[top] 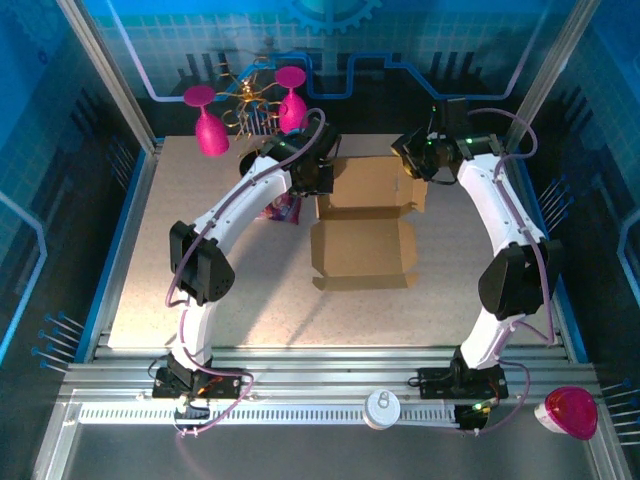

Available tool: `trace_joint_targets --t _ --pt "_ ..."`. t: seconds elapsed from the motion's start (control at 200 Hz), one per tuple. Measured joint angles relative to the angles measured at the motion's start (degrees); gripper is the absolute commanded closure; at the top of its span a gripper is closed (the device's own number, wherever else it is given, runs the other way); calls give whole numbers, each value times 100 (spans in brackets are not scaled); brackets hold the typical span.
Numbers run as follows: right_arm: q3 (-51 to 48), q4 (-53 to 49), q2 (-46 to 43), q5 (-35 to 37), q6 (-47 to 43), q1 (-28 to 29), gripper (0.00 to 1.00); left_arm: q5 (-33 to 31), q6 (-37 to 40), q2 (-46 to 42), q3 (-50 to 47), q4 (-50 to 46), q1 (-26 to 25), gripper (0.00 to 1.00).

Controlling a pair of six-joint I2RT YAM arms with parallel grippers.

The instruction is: Fold the paper box

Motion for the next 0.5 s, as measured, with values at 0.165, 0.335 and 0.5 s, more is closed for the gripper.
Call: trace_joint_targets --t 0.165,0.335,0.5 --pt "-350 352 -9 -157 367 15 81 0 0 0 0 -17 -15 100" --pt "-658 721 -125 -240 793 17 99 0 0 0 0 -107 -24 100" --pt "-658 817 -208 -234 935 15 100 0 -2 0 0 -76 -46 100"
